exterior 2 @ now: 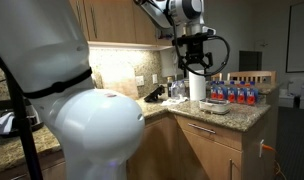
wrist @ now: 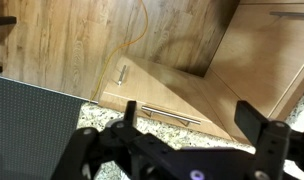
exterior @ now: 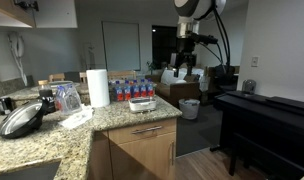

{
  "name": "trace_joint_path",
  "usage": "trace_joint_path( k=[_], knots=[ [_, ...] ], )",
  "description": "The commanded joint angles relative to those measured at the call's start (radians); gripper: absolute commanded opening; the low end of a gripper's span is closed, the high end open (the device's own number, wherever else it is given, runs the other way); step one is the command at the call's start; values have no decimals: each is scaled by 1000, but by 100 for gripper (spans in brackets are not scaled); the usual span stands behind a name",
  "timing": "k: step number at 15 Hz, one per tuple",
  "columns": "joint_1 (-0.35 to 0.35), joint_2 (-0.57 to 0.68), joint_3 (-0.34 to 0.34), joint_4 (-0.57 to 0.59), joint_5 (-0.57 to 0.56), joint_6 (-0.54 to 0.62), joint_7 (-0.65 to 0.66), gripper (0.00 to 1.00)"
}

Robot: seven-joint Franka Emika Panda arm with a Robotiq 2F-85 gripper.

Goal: Open the drawer

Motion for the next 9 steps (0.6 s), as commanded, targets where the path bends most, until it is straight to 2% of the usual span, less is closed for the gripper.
trace_joint_path(
  k=[1,6,9],
  knots=[
    [-19,117,-21,127,-21,-96,-130,100],
    [-6,206,5,148,-30,-122,-237,100],
    [18,231,55,96,-53,-67,-216,100]
  ],
)
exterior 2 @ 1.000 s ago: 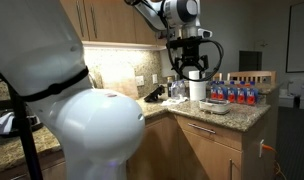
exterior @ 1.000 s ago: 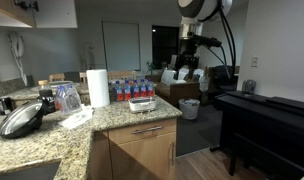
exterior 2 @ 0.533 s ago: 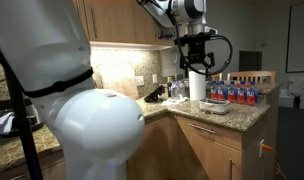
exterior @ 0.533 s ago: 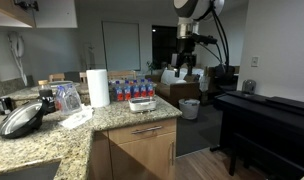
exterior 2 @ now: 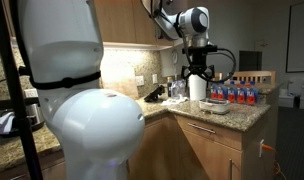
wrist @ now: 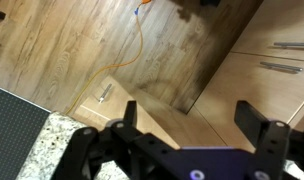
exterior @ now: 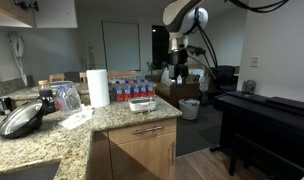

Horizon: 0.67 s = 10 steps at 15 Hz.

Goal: Open the drawer

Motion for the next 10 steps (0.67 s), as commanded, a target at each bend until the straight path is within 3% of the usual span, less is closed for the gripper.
trace_joint_path(
  k=[1,6,10],
  knots=[
    [25,32,56,-42,-64,50,-7,100],
    [68,92,122,-120,-183,137,45,100],
    [69,111,130,-114,-157,133,28,100]
  ],
)
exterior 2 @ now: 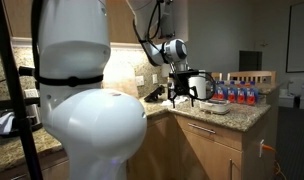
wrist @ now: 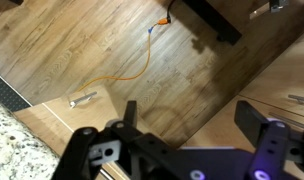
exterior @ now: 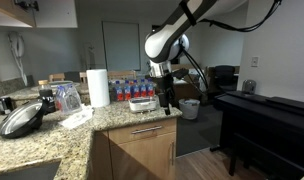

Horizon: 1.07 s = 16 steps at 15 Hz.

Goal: Open the drawer

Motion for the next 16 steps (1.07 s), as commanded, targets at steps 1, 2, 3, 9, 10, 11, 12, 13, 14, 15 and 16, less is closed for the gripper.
trace_joint_path(
  k=[1,2,3,9,10,11,12,13,14,15,16],
  knots=[
    [-6,3,6,2,0,-2,0,100],
    [-7,3,6,3,0,-2,0,100],
    [-7,2,6,3,0,-2,0,100],
    [-1,-9,11,-16,-28,29,10,100],
    [0,-9,13,-24,-45,38,10,100],
    [0,-3,15,-24,-56,39,-3,100],
    [-2,5,15,-32,-65,75,-14,100],
    [-3,13,16,-33,-74,91,-20,100],
    [-3,26,16,-39,-96,116,-15,100],
    [-2,34,17,-45,-116,129,-13,100],
    [-1,46,17,-54,-147,137,-20,100]
  ],
)
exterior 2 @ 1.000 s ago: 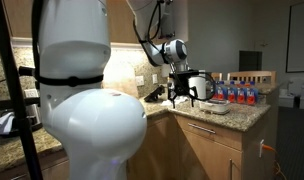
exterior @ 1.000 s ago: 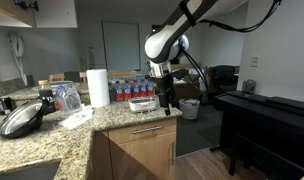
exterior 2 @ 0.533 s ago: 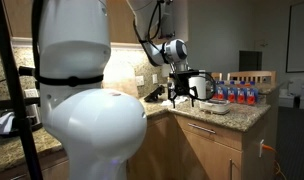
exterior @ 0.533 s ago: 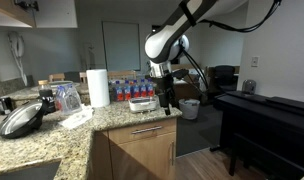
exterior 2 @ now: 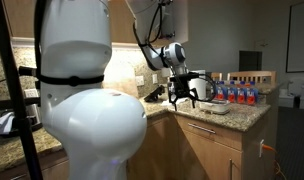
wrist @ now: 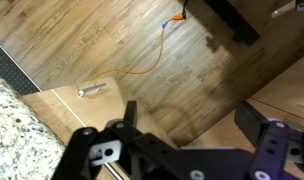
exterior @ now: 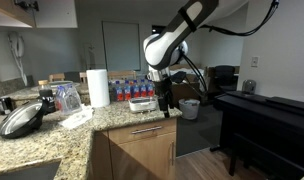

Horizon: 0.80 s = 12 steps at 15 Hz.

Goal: Open the drawer

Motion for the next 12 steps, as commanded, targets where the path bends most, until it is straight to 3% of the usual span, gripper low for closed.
trace_joint_path(
  k=[1,7,12],
  knots=[
    [1,31,3,-40,-104,62,-13,100],
    [20,94,12,-90,-311,92,-21,100],
    [12,109,15,-179,-423,342,-55,100]
  ],
)
